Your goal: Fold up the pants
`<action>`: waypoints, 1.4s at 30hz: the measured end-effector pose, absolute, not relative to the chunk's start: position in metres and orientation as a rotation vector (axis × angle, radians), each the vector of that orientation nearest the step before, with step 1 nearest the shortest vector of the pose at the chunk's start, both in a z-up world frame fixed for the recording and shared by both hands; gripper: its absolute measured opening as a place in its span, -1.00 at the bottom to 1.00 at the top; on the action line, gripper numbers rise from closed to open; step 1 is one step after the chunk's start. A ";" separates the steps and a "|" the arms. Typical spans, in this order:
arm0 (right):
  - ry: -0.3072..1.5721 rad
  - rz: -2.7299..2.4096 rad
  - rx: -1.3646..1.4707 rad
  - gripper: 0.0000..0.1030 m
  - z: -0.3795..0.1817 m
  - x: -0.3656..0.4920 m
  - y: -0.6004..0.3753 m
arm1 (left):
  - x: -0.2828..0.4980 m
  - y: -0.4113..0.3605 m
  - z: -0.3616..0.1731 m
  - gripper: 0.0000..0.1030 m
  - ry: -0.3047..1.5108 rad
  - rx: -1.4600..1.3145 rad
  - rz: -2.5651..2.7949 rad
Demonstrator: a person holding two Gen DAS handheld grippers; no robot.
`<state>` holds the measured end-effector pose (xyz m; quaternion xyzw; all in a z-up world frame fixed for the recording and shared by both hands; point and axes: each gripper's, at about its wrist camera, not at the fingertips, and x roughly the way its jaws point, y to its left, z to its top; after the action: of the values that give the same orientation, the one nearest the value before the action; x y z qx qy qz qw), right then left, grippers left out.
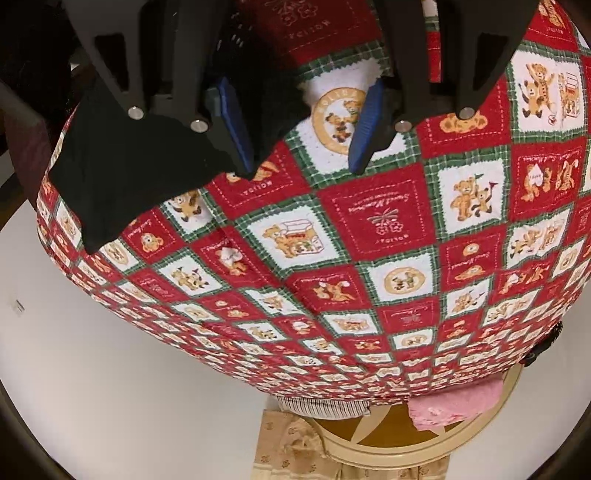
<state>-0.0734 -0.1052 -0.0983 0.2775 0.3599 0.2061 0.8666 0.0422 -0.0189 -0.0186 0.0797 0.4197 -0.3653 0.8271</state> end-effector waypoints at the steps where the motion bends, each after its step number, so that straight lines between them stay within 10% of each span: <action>1: 0.766 0.428 0.604 -0.94 -0.106 -0.071 -0.107 | 0.042 -0.020 -0.020 0.09 0.894 0.164 -0.774; 15: 0.820 0.481 0.508 -0.87 -0.078 -0.091 -0.109 | 0.045 -0.030 -0.018 0.25 0.848 0.217 -0.674; 21: 0.567 0.370 0.423 -0.82 -0.006 -0.090 -0.150 | 0.056 0.023 0.004 0.50 0.792 0.099 -0.529; 30: 0.896 0.293 0.229 -0.75 -0.082 0.052 -0.104 | 0.028 0.055 0.000 0.57 0.802 0.082 -0.451; 42: 0.582 0.089 0.379 -0.74 -0.017 -0.014 -0.183 | 0.012 0.028 -0.011 0.58 0.850 0.031 -0.541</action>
<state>-0.0136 -0.1829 -0.0166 0.1856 0.2852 0.0436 0.9393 0.0116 0.0277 -0.0114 0.0147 0.4072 -0.2593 0.8756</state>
